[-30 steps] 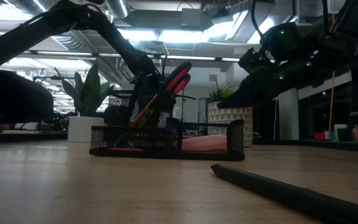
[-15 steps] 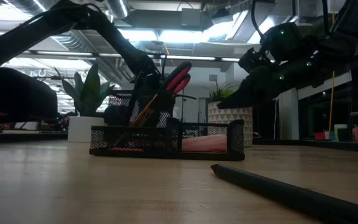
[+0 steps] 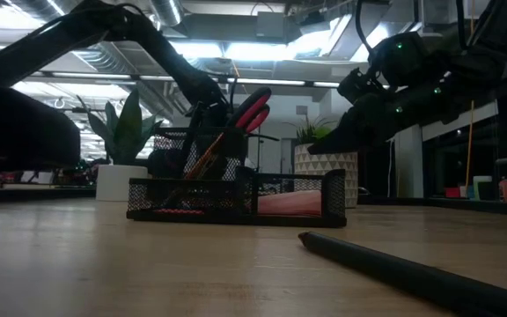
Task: Pick and place office supplies into organizer
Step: Put the orange pencil into the desk organizer
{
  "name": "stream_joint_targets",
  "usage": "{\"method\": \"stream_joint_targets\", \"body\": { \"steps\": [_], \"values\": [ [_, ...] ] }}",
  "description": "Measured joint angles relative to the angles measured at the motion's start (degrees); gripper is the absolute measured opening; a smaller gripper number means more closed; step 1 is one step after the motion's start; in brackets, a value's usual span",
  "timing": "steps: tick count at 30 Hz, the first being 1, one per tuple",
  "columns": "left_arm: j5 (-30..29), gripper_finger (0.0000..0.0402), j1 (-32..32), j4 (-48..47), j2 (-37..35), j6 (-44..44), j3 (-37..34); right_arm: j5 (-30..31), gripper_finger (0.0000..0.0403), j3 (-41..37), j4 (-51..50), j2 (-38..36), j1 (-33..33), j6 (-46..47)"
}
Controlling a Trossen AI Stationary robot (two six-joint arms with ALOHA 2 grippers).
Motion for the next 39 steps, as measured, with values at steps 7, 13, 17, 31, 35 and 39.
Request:
{"method": "stream_joint_targets", "body": {
  "steps": [7, 13, 17, 31, 35, 39],
  "values": [
    [-0.4, 0.0005, -0.4, -0.5, -1.2, 0.0, -0.1, 0.0, 0.0000, 0.0, -0.8, 0.0, 0.0, 0.1],
    [-0.5, 0.0004, -0.4, -3.4, -3.5, 0.0, -0.7, 0.0, 0.0000, 0.0, -1.2, 0.0, 0.0, 0.1],
    [0.0, 0.0002, -0.5, -6.1, -5.2, 0.4, -0.7, 0.0, 0.0000, 0.0, -1.2, 0.0, 0.0, 0.1],
    [0.3, 0.0000, -1.0, -7.3, -6.0, 1.4, -0.5, 0.0, 0.0000, 0.0, -2.3, 0.0, 0.0, -0.1],
    [0.2, 0.0001, -1.0, -7.3, -6.0, 1.5, -0.4, 0.0, 0.0000, 0.0, -2.3, 0.0, 0.0, -0.4],
    [-0.1, 0.0001, -1.0, -7.3, -6.1, 1.5, -0.4, 0.0, 0.0000, 0.0, -2.3, 0.0, 0.0, -0.7]
  ]
}}
